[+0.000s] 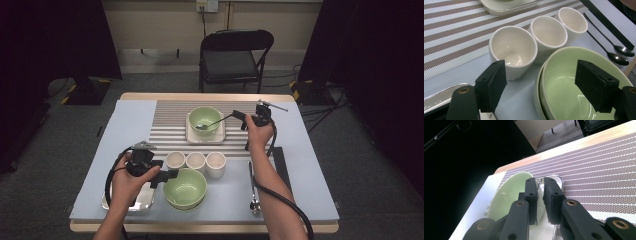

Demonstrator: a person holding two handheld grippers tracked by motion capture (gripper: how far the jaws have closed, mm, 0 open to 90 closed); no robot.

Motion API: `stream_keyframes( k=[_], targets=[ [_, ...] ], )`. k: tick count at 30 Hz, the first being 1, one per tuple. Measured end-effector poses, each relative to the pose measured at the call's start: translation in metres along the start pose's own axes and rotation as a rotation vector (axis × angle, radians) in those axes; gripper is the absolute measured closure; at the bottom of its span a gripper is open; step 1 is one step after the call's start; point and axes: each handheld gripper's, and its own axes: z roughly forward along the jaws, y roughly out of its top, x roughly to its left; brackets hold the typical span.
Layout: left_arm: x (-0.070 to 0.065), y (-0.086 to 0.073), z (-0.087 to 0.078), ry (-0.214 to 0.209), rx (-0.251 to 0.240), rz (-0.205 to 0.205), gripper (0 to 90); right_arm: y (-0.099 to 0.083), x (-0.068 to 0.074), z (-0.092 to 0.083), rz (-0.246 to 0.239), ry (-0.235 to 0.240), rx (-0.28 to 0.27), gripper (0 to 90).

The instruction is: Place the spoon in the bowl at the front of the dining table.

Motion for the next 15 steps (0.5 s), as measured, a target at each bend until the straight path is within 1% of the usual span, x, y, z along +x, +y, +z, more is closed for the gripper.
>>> stream_keyframes(
  k=[7,9,12,15],
  targets=[
    [-0.0002,0.0001,-0.0007,0.002,-0.002,0.0,25.0,-0.0022,0.0006,0.001,-0.009,-0.004,0.002,80.4],
    [-0.0003,0.0002,-0.0008,0.001,-0.002,0.001,25.0,-0.0019,0.001,-0.0003,-0.013,-0.001,-0.002,79.8],
    [-0.0003,0.0003,-0.001,0.001,-0.001,0.0,25.0,-0.0003,0.0014,-0.0034,-0.019,0.001,-0.003,76.4],
    [-0.0013,0.0004,-0.0008,0.003,-0.008,-0.003,25.0,0.0009,0.001,-0.0072,-0.022,-0.006,0.0,74.9]
  ],
)
